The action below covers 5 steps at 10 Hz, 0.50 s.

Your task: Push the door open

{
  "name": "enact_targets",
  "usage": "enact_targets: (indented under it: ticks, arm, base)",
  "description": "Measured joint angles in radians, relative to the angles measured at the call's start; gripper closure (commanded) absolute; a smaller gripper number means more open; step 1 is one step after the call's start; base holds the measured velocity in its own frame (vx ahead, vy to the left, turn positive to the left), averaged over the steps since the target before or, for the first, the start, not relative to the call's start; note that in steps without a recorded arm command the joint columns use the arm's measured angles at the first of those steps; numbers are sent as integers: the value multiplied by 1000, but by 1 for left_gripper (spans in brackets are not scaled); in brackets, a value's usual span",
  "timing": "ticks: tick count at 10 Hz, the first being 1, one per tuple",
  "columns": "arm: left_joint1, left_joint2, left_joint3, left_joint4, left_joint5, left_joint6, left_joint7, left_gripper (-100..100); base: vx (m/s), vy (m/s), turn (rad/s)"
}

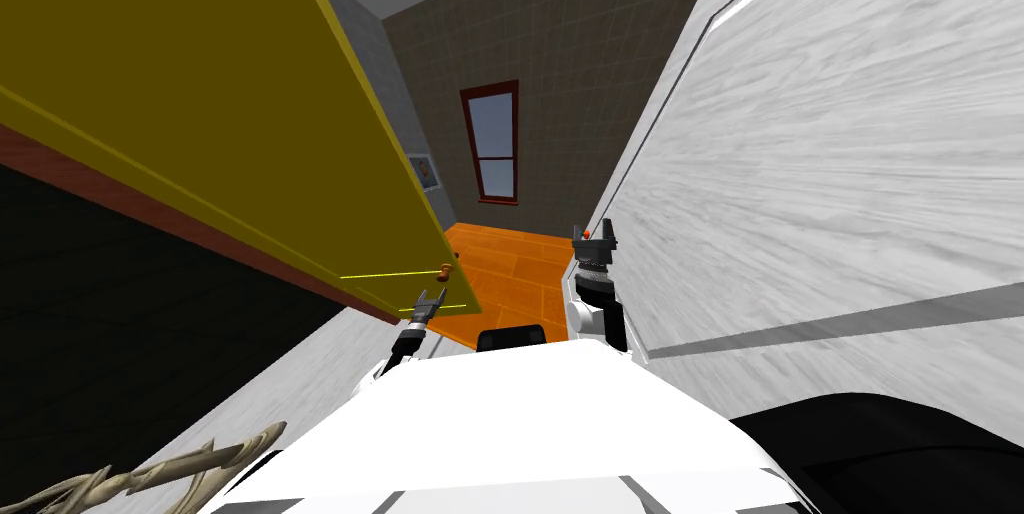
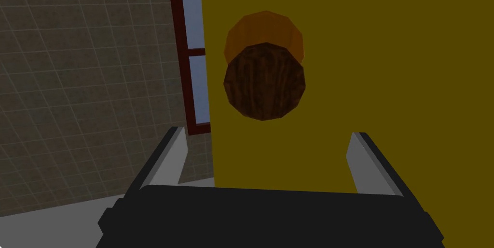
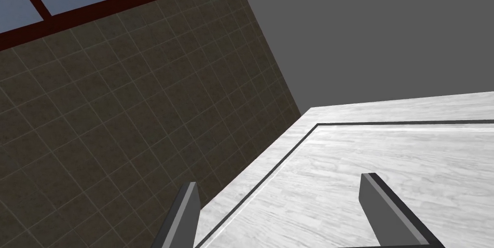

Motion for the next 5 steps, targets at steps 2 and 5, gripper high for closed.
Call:
enact_targets:
  ticks: [2,5]
  arm:
    - [-6,-6,6,-1,2,9,-7,-100]
    - [-11,-11,7,2,2,10,-11,100]
  base:
    - [206,26,-39]
    - [16,0,-6]
